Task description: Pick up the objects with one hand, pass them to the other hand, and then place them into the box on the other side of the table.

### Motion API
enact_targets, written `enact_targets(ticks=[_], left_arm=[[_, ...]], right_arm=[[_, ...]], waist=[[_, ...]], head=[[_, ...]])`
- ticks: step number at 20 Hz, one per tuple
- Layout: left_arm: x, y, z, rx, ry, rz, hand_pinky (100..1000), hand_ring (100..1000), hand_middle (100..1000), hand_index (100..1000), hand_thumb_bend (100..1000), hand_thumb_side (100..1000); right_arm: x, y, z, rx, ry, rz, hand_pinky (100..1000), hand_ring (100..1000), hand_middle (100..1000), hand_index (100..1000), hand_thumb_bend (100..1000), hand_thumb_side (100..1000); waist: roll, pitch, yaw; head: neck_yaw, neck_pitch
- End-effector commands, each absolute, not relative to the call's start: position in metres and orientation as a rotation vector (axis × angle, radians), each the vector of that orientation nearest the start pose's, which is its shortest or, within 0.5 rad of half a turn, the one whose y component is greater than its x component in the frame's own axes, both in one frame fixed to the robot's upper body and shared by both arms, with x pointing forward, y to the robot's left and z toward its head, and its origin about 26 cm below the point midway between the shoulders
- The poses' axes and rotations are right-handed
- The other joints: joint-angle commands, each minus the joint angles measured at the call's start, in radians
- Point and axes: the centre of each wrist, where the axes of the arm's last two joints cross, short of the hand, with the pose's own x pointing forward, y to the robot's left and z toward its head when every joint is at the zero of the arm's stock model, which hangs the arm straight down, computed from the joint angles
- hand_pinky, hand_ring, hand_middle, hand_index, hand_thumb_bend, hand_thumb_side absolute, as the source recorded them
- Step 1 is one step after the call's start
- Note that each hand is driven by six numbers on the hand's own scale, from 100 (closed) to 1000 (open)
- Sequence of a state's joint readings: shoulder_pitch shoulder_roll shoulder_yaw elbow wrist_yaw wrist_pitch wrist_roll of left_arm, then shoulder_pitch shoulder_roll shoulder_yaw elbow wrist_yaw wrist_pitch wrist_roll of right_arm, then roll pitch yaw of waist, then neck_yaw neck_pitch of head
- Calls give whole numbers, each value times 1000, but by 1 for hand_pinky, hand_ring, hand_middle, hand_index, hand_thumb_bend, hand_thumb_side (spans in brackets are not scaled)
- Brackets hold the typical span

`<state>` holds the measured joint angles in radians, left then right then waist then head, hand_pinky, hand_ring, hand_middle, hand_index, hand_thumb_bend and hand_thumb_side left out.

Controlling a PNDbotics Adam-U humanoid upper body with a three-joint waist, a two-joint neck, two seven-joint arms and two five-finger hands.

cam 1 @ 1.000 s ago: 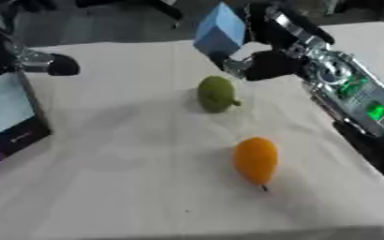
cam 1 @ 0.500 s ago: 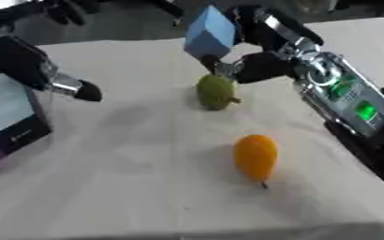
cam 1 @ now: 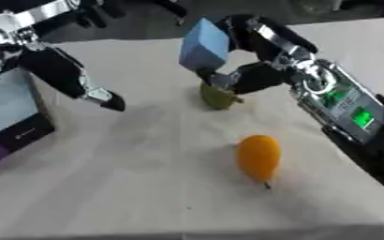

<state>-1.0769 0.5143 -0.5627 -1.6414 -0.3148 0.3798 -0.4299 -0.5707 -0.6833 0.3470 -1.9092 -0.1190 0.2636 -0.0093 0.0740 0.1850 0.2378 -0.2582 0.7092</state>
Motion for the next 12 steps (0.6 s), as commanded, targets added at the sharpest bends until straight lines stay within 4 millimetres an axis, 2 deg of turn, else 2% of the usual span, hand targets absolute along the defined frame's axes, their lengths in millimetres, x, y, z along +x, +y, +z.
enact_targets(ticks=[1,12], left_arm=[[357,109,326,528,-1832,-1544,860,818,825,876,867,203],[355,88,322,468,-1845,-1578,861,817,827,881,864,203]], right_arm=[[315,-224,253,-227,-2029,917,741,664,448,498,244,100],[313,-213,253,-214,-2063,974,744,666,460,498,239,100]], waist=[[13,-29,2],[17,-19,4]], head=[[2,5],[2,10]])
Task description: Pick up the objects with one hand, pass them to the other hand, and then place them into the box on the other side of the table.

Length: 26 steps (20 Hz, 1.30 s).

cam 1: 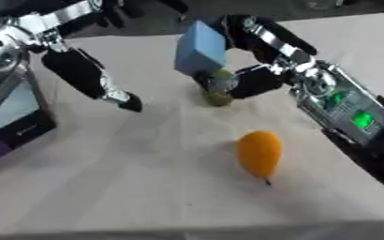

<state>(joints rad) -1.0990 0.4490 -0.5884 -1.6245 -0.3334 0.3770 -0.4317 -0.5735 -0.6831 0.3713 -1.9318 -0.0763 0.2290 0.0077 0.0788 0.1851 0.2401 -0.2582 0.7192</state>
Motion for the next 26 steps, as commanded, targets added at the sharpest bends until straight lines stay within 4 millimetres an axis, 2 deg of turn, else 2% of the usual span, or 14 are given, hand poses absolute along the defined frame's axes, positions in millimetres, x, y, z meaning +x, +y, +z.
enact_targets(ticks=[1,14,26], left_arm=[[356,86,321,464,-1844,-1580,861,818,829,886,863,206],[354,65,319,432,-1881,-1552,853,804,817,873,777,259],[348,57,319,389,-1916,-1512,845,793,805,859,742,272]], right_arm=[[313,-212,253,-213,-2067,976,745,666,460,498,239,100],[314,-205,251,-217,-2091,1024,747,668,460,499,241,100],[313,-202,251,-205,-2090,1044,747,668,460,500,241,100]], waist=[[13,-17,2],[17,-4,0],[18,2,-1]], head=[[2,-1],[2,-2],[5,-2]])
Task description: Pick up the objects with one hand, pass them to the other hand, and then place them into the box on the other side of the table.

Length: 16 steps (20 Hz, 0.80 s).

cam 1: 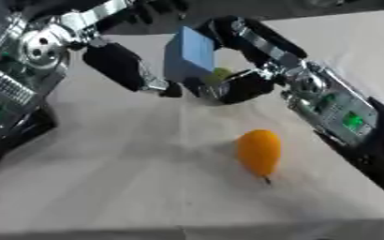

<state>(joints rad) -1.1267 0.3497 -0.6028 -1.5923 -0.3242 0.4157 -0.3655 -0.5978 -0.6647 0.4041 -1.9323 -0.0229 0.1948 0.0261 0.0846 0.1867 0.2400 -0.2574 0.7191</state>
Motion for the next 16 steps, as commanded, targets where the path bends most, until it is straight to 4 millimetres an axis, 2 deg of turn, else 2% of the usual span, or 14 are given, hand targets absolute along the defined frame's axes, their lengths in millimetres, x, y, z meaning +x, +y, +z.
enact_targets(ticks=[1,10,16], left_arm=[[349,56,319,391,-1915,-1511,845,793,805,859,742,271],[355,53,310,404,-1895,-1503,831,781,784,830,701,277],[358,52,307,397,-1889,-1502,818,762,758,790,629,280]], right_arm=[[313,-201,251,-204,-2091,1048,747,668,460,500,241,100],[309,-199,253,-203,-2118,1069,749,669,462,501,238,100],[308,-198,253,-208,-2127,1072,743,663,458,497,259,100]], waist=[[12,1,-1],[13,6,-4],[13,9,-5]], head=[[4,-2],[7,-6],[8,-6]])
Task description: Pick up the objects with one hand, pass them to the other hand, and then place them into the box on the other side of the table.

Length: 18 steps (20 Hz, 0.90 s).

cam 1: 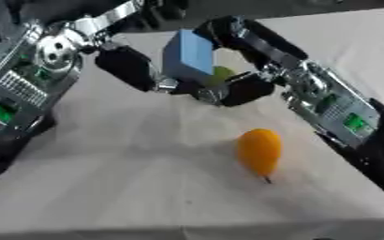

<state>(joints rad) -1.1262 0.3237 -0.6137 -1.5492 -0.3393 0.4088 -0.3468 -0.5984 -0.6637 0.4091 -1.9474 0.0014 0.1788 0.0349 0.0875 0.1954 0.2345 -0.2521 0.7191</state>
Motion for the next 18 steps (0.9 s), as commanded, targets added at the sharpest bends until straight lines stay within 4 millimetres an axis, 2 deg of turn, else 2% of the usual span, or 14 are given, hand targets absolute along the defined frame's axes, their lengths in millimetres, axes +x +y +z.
enact_targets(ticks=[1,5,14,18], left_arm=[[358,52,307,394,-1891,-1499,815,758,754,784,615,283],[358,49,306,376,-1898,-1497,806,743,734,751,551,286],[354,45,306,325,-1916,-1507,797,720,697,682,469,255],[351,43,307,299,-1929,-1506,791,701,665,628,440,189]], right_arm=[[308,-198,253,-210,-2126,1071,742,662,458,496,262,100],[307,-197,253,-214,-2128,1073,740,659,456,494,273,100],[306,-196,254,-217,-2125,1087,739,656,455,493,286,100],[306,-196,254,-218,-2121,1097,738,655,454,493,290,100]], waist=[[11,1,0],[11,3,0],[11,6,-2],[11,7,-3]], head=[[2,-6],[3,-6],[2,-7],[1,-7]])
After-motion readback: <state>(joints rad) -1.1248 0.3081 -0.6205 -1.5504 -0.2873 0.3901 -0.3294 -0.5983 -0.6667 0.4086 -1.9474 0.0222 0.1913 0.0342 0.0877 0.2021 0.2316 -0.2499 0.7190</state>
